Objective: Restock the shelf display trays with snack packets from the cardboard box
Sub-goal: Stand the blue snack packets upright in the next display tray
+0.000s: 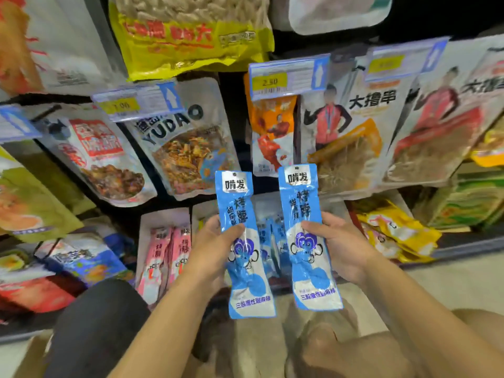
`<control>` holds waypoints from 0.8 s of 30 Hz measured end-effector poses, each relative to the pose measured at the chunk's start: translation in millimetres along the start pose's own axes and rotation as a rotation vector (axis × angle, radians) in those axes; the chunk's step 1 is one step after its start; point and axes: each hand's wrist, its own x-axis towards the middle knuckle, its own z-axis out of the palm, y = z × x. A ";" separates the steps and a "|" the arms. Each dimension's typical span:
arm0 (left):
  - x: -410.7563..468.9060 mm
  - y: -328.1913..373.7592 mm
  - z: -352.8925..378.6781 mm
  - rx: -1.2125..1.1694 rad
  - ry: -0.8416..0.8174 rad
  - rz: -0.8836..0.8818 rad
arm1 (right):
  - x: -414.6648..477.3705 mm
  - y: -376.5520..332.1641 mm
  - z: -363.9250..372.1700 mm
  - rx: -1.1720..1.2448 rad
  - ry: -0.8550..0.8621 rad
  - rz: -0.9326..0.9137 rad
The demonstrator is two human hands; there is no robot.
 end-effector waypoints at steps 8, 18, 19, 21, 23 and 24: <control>43.1 -73.5 33.6 0.043 0.017 -0.182 | 17.6 49.7 -54.3 0.040 0.134 0.113; 135.3 -141.7 65.5 0.171 0.153 -0.331 | 45.4 79.3 -97.3 0.063 0.283 0.201; 142.6 -142.8 69.3 0.180 0.171 -0.341 | 48.6 80.6 -100.5 0.066 0.294 0.203; 157.8 -145.7 77.3 0.205 0.179 -0.376 | 54.5 81.8 -105.3 0.080 0.307 0.204; 175.0 -153.9 83.3 0.233 0.141 -0.382 | 60.0 82.1 -109.0 0.097 0.315 0.200; 185.8 -163.3 84.3 0.233 0.121 -0.380 | 62.6 82.2 -110.3 0.108 0.315 0.198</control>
